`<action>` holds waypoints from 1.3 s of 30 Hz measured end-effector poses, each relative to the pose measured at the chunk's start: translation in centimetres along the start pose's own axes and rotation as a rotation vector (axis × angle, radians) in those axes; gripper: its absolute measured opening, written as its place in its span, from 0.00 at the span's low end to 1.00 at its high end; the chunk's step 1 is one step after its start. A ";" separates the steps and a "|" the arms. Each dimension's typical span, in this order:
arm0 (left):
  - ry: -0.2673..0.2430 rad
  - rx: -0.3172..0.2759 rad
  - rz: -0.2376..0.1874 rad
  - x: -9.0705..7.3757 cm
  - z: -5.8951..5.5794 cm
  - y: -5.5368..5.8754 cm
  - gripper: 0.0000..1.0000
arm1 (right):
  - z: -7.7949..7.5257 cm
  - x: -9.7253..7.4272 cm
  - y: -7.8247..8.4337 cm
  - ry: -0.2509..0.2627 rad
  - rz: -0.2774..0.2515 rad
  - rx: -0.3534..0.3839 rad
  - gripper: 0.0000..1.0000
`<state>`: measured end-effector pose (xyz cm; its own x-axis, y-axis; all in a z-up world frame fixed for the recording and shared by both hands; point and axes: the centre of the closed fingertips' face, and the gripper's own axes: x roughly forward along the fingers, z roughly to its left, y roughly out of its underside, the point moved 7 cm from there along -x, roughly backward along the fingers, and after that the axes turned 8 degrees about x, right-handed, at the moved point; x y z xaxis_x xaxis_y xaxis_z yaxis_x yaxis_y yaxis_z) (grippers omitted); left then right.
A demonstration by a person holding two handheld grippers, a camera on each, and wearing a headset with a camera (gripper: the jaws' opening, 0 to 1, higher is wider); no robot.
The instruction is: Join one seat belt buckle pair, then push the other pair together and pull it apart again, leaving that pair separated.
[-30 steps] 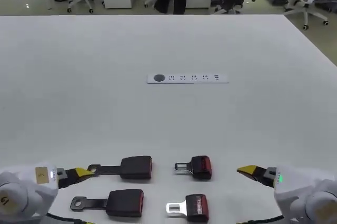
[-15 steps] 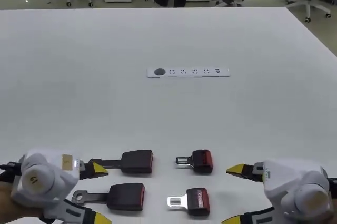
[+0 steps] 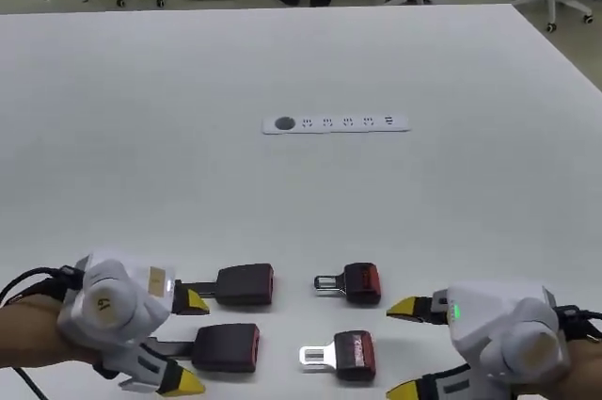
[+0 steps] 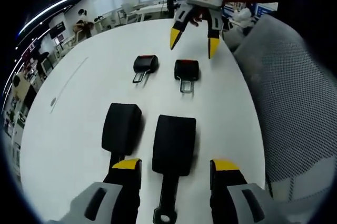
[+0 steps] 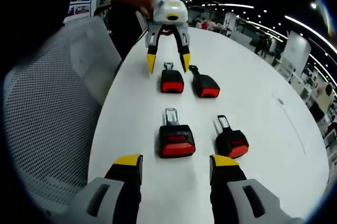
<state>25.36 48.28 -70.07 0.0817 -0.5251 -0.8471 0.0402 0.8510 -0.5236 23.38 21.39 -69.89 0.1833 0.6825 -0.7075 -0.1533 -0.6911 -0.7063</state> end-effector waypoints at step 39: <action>0.058 0.064 0.060 1.8 0.8 0.5 0.33 | -0.4 2.9 -0.5 -0.031 0.010 0.026 0.30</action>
<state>26.29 47.79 -71.79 0.0279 -0.4709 -0.8817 0.1008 0.8789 -0.4662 24.38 23.66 -71.60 0.1520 0.6830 -0.7144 -0.1806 -0.6915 -0.6995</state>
